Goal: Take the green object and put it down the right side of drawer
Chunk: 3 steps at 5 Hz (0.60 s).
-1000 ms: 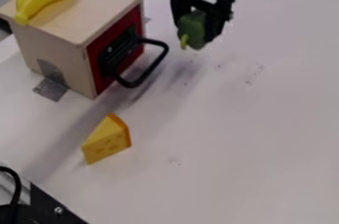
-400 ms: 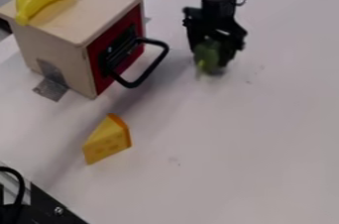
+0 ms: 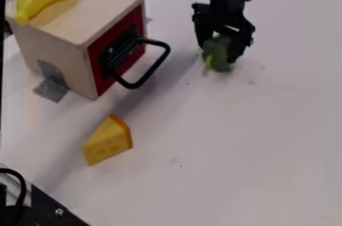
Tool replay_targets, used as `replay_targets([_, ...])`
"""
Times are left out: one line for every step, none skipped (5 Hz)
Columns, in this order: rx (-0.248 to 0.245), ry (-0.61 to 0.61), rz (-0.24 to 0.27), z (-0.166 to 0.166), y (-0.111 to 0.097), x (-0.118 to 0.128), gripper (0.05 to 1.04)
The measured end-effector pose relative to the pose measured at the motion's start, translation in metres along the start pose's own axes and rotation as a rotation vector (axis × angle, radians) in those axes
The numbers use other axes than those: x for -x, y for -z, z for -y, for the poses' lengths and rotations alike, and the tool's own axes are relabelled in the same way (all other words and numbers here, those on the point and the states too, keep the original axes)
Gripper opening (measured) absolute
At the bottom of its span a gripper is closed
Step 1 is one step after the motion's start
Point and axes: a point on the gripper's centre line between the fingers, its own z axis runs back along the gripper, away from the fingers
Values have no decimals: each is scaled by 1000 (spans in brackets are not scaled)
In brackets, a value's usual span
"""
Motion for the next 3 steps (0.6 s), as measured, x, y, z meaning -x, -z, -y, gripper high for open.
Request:
replay_targets([-11, 1, -19, -2, -7, 0, 1000])
replay_targets([-17, 21, 19, -4, -36, -6, 1000])
replay_targets([-26, 31, 57, -11, -67, -7, 1000])
